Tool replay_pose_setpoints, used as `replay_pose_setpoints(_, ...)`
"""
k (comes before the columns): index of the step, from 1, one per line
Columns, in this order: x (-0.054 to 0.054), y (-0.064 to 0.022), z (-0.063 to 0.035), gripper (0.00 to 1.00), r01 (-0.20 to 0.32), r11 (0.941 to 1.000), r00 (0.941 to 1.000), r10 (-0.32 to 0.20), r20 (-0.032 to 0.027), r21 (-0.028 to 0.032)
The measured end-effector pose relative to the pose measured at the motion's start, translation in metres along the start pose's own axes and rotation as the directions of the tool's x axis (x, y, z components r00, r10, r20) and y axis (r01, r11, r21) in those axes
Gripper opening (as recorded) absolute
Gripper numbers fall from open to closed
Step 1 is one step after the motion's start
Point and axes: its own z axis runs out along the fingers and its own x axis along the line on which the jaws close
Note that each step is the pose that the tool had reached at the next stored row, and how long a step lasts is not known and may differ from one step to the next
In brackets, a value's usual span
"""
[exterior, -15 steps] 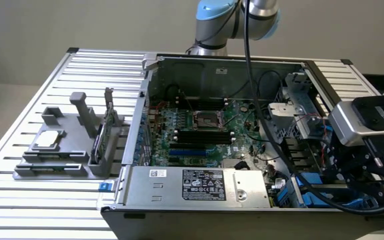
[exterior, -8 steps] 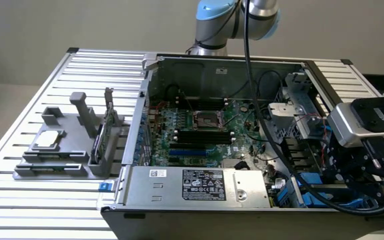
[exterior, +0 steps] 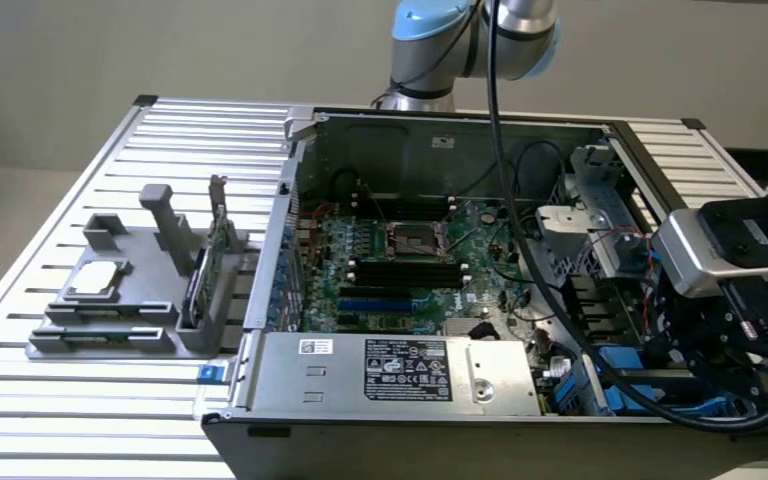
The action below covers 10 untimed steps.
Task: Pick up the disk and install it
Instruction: 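Insert the first disk wire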
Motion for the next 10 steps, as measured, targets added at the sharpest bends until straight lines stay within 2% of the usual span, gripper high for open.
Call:
replay_pose_setpoints(6, 0.0, -0.0001, 0.0004, 0.11, 0.0, 1.0, 1.0, 0.0, 0.0011, 0.0)
replay_pose_setpoints(10, -0.002, -0.0007, -0.0126, 0.11, 0.0, 1.0, 1.0, 0.0, 0.0009, -0.002)
